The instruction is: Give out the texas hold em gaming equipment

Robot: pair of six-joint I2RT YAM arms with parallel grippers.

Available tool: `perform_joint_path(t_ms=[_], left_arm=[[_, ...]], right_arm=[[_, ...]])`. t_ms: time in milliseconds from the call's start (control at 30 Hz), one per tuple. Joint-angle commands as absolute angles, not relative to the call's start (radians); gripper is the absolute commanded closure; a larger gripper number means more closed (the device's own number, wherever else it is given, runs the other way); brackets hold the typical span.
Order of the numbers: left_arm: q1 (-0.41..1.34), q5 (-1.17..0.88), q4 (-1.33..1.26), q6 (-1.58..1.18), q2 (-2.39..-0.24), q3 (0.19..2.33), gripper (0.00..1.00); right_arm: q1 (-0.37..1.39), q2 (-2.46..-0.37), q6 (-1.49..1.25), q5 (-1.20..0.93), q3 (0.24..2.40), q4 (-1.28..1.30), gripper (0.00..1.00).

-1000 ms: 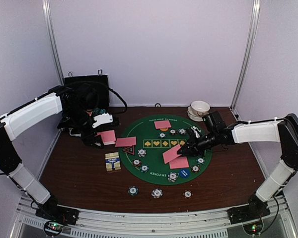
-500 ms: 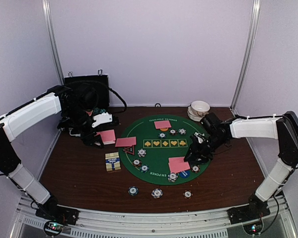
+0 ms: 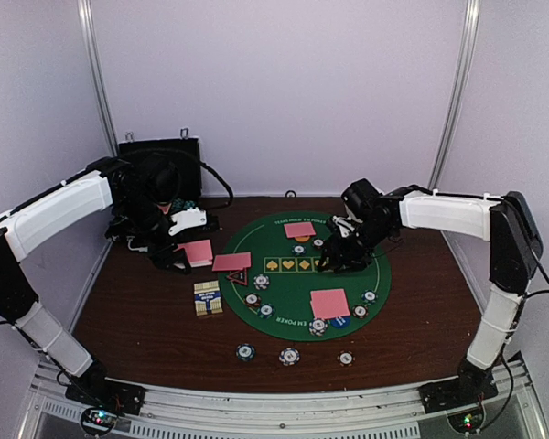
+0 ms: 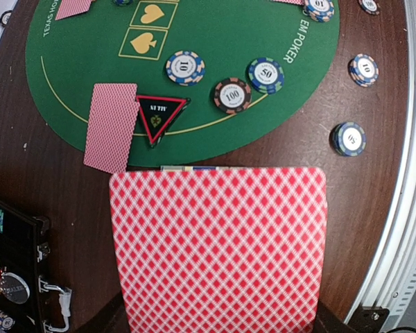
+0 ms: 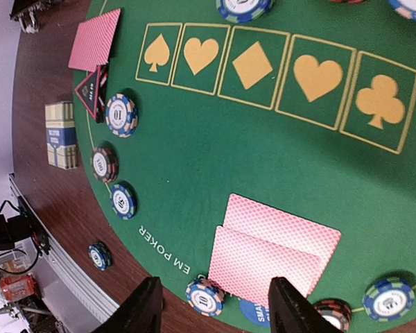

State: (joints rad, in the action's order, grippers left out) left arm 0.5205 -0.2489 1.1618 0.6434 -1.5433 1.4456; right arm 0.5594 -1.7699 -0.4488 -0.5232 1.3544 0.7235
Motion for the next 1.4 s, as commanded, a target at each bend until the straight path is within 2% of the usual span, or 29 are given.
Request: perform_joint_path(t_ms=[0, 200, 433, 933, 1367], left_arm=[[0.517, -0.285, 1.164, 0.635, -1.509, 1.453, 1.0], [0.517, -0.281, 1.163, 0.638, -1.509, 1.45, 1.0], [0.517, -0.281, 1.16, 0.638, -1.509, 1.45, 1.0], [0.517, -0.285, 1.158, 0.639, -1.514, 1.458, 1.0], [0.517, -0.293, 1.159, 0.638, -1.514, 1.46, 1.0]], right_arm=[[0.638, -1.839, -0.482, -0.555, 1.424, 0.615, 0.44], [0.739, -1.867, -0.808, -0.764, 1.42, 0.215, 0.24], [0.812, -1.933, -1.118, -0.828, 1.395, -0.224, 0.18], [0.92, -2.118, -1.194, -0.861, 1.624, -0.281, 0.13], [0.947, -2.229, -1.234, -0.863, 1.746, -0.261, 0.18]])
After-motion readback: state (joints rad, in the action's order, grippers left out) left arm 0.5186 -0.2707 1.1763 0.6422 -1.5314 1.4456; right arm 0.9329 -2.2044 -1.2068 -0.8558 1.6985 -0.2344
